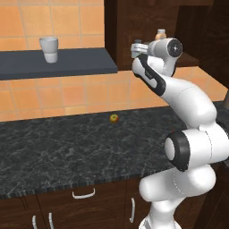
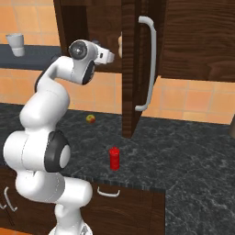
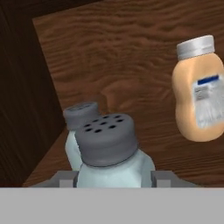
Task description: Put the shaker and condiment bottle from the counter next to their counterparts in the cabinet.
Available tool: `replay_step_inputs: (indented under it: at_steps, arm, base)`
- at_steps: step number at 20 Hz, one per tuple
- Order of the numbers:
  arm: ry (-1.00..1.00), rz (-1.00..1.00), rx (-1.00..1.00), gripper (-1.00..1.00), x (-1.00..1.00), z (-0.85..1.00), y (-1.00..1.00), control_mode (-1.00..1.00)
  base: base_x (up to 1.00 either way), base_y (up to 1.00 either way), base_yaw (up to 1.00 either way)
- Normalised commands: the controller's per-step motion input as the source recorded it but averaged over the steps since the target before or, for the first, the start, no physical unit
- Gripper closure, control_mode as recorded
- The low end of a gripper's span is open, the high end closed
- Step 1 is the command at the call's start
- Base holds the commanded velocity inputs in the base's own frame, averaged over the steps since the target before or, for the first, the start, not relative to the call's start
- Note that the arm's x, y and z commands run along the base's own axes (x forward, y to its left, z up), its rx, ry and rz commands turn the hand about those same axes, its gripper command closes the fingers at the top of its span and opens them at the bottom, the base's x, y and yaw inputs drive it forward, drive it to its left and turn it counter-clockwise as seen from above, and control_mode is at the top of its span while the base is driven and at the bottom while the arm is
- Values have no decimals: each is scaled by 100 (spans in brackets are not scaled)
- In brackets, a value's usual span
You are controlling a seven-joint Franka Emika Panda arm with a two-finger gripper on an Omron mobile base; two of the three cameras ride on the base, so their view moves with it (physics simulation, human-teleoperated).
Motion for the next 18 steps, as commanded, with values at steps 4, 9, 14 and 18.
replay_step_inputs:
  at_steps: [4, 9, 14, 18]
  arm:
    - [0, 0, 0, -100, 6, -31, 0, -100]
    - [0, 0, 0, -100, 0, -28, 0, -100]
    - [0, 0, 0, -100, -4, -11, 0, -100]
    - [0, 0, 0, -100, -31, 3, 1, -100]
  base:
    - [0, 0, 0]
    - [0, 0, 0]
    - [0, 0, 0]
    - [0, 0, 0]
